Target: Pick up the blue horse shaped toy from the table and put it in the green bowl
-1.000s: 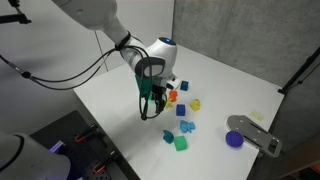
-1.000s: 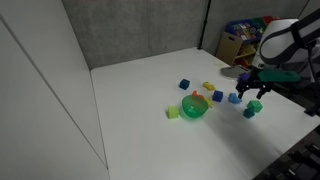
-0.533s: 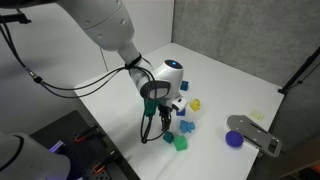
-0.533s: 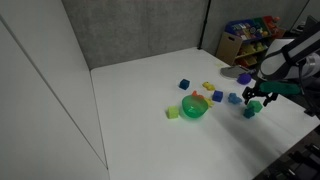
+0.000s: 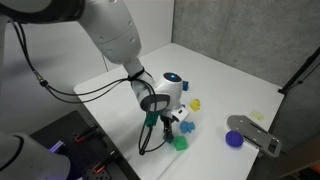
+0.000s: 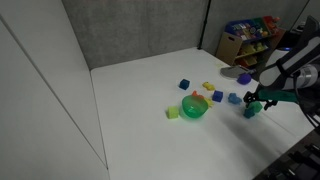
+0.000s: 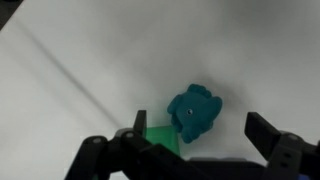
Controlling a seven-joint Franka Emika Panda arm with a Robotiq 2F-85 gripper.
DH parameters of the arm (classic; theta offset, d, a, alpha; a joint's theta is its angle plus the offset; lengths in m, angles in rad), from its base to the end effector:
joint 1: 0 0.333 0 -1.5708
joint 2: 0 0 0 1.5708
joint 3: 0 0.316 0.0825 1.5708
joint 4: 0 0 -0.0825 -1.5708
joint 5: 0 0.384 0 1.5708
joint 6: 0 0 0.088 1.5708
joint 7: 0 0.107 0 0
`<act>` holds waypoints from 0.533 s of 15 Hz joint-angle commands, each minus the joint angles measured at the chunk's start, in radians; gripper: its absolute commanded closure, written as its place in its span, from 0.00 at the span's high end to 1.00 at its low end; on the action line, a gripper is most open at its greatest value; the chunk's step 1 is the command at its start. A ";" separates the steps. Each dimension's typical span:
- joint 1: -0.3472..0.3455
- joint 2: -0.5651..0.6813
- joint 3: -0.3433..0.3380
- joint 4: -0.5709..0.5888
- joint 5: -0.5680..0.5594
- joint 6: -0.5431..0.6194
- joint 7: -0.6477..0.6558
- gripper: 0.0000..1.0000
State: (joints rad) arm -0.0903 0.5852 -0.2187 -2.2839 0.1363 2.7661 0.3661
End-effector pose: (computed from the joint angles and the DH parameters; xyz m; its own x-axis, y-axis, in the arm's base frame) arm 0.4769 -0.1696 0.0956 0.7128 -0.7000 -0.0442 -0.6936 -0.7128 0.1037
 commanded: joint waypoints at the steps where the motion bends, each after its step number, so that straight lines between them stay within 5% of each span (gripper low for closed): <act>1: 0.006 0.056 0.008 0.022 0.042 0.068 0.027 1.00; 5: 0.017 0.106 0.009 0.036 0.078 0.113 0.031 1.00; 6: 0.023 0.115 0.006 0.038 0.081 0.119 0.031 0.75; 8: 0.028 0.125 0.007 0.042 0.091 0.121 0.031 0.66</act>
State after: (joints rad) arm -0.0738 0.6876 -0.2099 -2.2655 0.2050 2.8787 0.3776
